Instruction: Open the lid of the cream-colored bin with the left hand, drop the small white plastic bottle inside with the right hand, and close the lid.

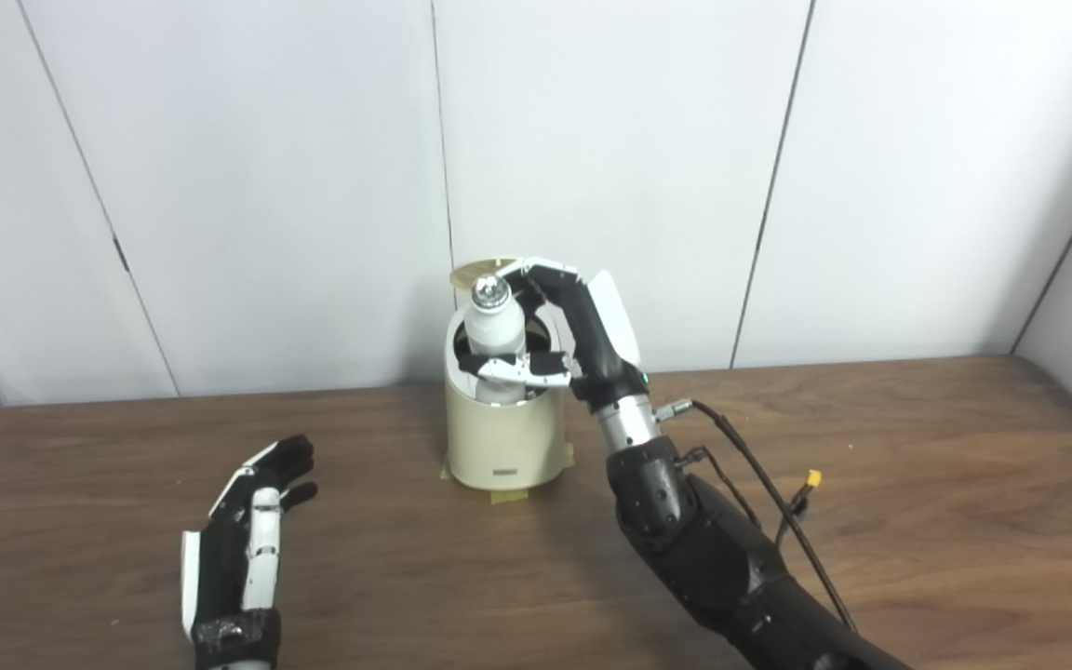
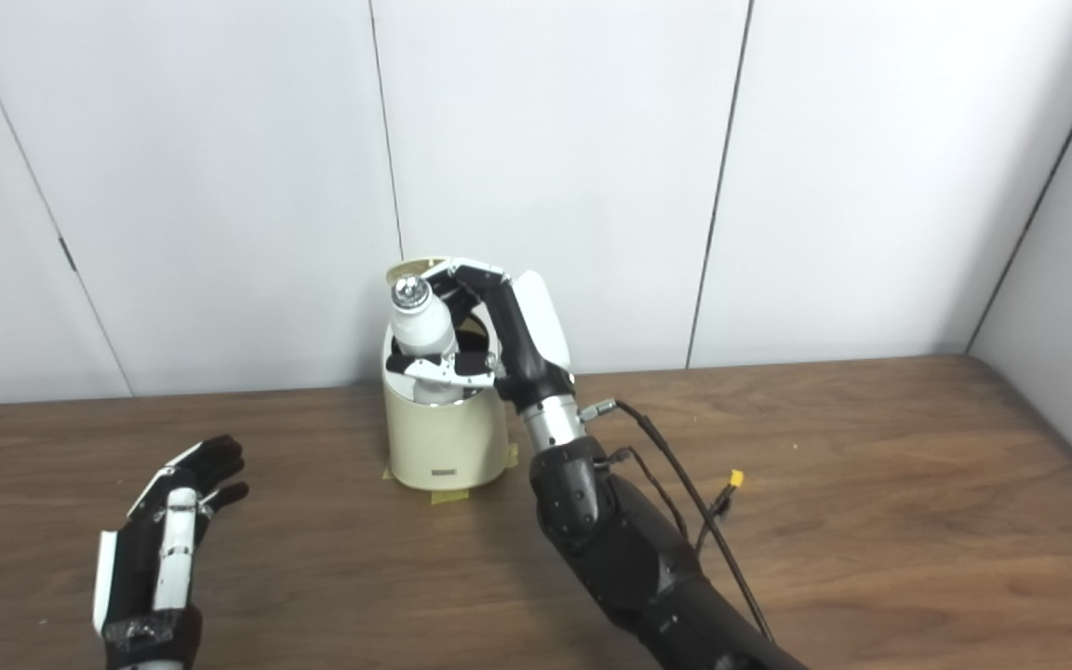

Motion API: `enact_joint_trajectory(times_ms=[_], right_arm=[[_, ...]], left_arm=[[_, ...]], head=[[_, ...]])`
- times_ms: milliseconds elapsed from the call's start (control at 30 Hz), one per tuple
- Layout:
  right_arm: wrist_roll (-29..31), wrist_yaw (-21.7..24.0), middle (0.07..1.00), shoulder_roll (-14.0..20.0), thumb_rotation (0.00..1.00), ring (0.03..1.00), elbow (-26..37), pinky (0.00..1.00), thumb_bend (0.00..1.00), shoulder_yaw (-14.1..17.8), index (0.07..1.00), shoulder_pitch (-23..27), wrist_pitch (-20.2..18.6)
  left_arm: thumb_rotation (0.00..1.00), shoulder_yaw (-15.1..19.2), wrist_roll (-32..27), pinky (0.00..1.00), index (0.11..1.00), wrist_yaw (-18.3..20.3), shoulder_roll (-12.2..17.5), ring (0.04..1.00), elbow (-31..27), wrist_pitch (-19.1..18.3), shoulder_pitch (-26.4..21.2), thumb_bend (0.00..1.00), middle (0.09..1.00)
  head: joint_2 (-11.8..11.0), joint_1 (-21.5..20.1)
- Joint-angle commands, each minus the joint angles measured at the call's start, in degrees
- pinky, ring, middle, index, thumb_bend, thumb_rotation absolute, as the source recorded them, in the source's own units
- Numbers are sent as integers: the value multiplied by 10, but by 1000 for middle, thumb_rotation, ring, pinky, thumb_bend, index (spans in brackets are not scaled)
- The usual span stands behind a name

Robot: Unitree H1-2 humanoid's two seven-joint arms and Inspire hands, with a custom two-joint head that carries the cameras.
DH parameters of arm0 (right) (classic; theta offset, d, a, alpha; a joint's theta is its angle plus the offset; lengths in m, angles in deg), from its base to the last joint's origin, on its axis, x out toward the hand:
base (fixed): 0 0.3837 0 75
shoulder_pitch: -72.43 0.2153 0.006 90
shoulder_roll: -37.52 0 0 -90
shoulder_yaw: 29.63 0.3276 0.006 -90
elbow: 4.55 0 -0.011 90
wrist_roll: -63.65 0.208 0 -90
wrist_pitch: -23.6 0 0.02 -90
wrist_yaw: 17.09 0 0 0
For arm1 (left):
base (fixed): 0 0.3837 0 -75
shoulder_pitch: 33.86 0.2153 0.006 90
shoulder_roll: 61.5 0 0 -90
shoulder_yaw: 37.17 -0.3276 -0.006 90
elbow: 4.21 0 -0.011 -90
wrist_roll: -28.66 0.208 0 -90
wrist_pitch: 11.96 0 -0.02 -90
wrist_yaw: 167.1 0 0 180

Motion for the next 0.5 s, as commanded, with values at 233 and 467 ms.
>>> enact_joint_trajectory(times_ms=[233,467], right_arm=[[1,-36,503,6,0,430,-3,356,501,-19,490,54,19],[-10,-66,526,15,0,399,-11,315,494,-51,499,65,19]], left_arm=[[790,-3,10,753,744,-2,-4,795,-22,9,-11,195,769],[769,-2,11,741,742,-4,-7,794,-29,4,-9,189,769]], head=[[2,5],[3,9]])
